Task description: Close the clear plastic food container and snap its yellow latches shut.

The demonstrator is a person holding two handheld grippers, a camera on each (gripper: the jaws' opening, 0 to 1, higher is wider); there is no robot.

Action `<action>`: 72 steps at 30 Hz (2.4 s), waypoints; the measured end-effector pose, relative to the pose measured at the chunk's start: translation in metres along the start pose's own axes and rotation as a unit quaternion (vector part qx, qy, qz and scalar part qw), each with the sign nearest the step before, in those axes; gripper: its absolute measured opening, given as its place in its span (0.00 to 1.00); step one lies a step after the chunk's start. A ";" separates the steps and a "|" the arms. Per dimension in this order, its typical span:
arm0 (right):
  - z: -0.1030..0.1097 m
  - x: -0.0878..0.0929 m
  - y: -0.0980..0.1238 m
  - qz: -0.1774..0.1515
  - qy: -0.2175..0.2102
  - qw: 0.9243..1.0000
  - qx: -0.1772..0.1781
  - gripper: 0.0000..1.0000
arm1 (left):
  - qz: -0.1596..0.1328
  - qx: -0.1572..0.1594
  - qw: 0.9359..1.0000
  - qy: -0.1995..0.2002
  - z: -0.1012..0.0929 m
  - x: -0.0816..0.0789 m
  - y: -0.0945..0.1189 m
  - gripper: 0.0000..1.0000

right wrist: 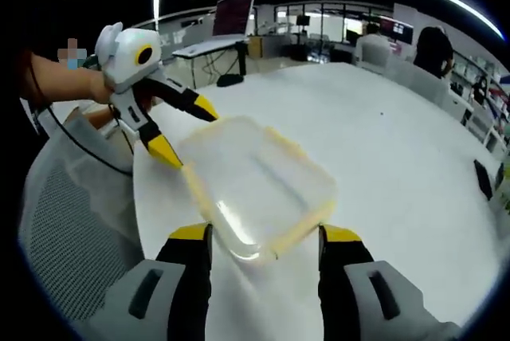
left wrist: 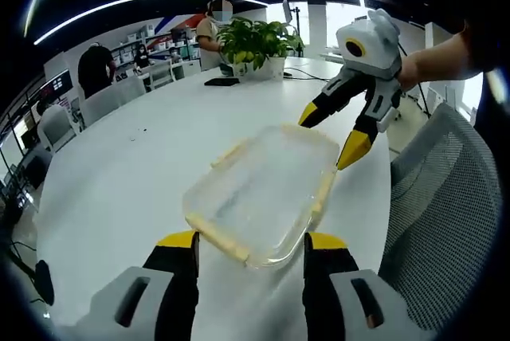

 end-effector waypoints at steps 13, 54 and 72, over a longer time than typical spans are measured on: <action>-0.024 -0.009 -0.006 0.004 0.002 1.000 0.008 0.50 | 0.004 -0.001 1.000 0.002 0.016 -0.008 -0.018 0.47; -0.058 -0.038 -0.015 -0.004 -0.009 1.000 0.008 0.56 | 0.025 -0.007 1.000 0.005 0.054 -0.022 -0.046 0.51; -0.026 -0.031 0.026 -0.076 0.000 0.996 0.041 0.69 | -0.027 -0.046 0.998 0.037 0.041 -0.021 0.010 0.66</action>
Point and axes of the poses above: the point that each gripper's makers call its tool centre point, and the gripper's own axes: y roughly backward along the fingers, z roughly to its left, x roughly out of its underside, the point moved 4 cm from there along y, roughly backward along the fingers, and after that the axes turned 13 degrees about -x, right-handed, at the moved point
